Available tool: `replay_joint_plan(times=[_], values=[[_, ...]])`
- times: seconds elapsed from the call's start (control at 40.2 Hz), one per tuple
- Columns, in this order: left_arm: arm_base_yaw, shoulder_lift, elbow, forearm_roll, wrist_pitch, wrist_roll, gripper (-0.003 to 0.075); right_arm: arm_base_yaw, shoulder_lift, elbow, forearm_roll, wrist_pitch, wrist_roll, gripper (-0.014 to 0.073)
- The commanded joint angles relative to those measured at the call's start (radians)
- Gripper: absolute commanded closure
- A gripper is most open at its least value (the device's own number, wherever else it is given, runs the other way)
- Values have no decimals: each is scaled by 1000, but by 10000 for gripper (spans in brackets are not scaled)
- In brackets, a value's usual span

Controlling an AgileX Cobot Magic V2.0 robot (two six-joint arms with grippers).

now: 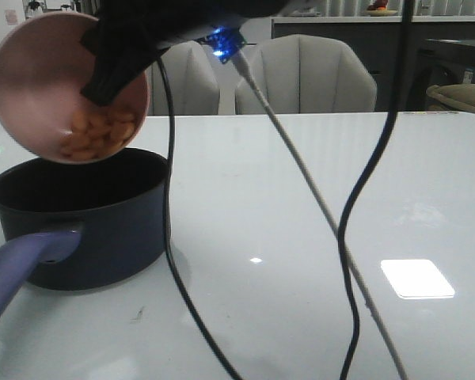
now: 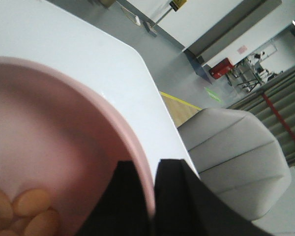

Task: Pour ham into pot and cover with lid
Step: 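Tilt the pink bowl with the right gripper to pour carrots into pot, then carry the empty bowl back and lower it onto the table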

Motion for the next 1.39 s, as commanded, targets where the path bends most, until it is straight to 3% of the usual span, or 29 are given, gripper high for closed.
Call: replay_joint_plan(times=[0.0,0.373,0.622,0.747,0.847,0.971,1.195,1.369], values=[[-9,12,-26,0,-82,-3,169,17,-36,-31,51,-110,-170,455],[-9,12,-26,0,-82,-3,169,70,28,-30,261,-299,-524,455],[-9,12,-26,0,-82,-3,169,104,98,-29,339,-516,-855,455],[-9,12,-26,0,-82,-3,169,106,129,-29,339,-686,-944,455],[-9,12,-26,0,-82,-3,169,106,154,-29,339,-863,-953,455],[-9,12,-26,0,-82,-3,169,107,161,-29,345,-914,-952,455],[-9,12,-26,0,-82,-3,169,111,153,-29,438,-834,-810,456],[-9,12,-26,0,-82,-3,169,119,74,-29,612,-565,-628,457]])
